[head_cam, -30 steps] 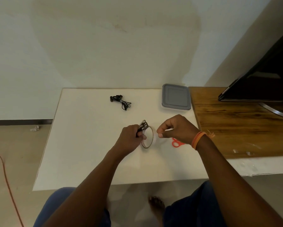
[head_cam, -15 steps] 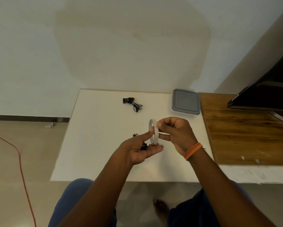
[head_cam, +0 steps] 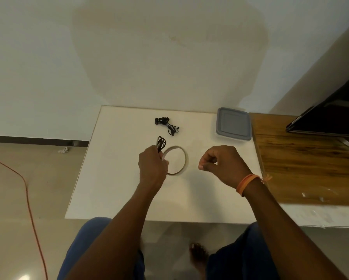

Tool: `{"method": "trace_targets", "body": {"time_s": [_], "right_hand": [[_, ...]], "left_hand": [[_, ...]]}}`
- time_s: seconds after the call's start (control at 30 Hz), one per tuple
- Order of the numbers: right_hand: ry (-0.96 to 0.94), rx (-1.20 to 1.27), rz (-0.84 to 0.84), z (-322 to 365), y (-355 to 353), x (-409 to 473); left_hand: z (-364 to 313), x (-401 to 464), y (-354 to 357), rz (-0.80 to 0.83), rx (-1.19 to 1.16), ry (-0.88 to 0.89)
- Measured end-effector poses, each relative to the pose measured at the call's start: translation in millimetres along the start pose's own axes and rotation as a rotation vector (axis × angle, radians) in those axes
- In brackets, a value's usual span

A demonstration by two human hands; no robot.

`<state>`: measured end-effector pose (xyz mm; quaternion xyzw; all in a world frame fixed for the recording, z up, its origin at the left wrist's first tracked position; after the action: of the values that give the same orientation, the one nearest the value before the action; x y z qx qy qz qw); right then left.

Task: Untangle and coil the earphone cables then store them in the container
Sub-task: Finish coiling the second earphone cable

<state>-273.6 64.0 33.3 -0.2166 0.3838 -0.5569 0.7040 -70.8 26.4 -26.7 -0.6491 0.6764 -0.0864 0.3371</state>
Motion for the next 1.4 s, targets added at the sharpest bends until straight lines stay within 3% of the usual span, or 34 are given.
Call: {"method": "trace_targets", "body": {"time_s": [0.17,0.43,0.67,0.87,1.03,1.2,1.4], "right_hand": [[0.024,-0.055,-0.001,-7.4,-27.7,4.2],[0.032,0.004,0.009,-7.7,-40.4,7.0],[0.041,0.091,0.082,-6.8,-54.7,3.0],[-0.009,0.110,0.114,-2.8,-63.2,6.6],[-0.038,0.158,0.211,6.4,-59.9,10.2],[-0.083,0.012,0.257,22.2,-60.6,17.5],[-0.069,-0.121,0.303,42.8,-69.3,23.2]], "left_hand": [[8.3,8.9,-4.8,0.010,0.414,0.085],[12.3,7.5,16.0,0.170,0.492,0.103],[12.0,7.3,22.5,0.138,0.690,0.244],[13.3,3.3,30.4,0.201,0.643,0.332],[13.4,6.6,27.0,0.176,0.445,0.230],[4.6,8.6,27.0,0.201,0.362,0.208],[-51.6,-6.4,-4.8,0.014,0.167,0.347]]}}
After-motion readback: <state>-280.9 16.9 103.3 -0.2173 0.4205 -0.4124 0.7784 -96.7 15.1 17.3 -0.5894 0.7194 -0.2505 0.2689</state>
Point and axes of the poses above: each hand's wrist, its own x-axis towards the middle knuckle, its own y-axis out of the palm, z = x × y, the point moved 4 cm from there along x, towards the middle knuckle, and after that the axes turned 6 degrees about z, right-handed, at the moved point
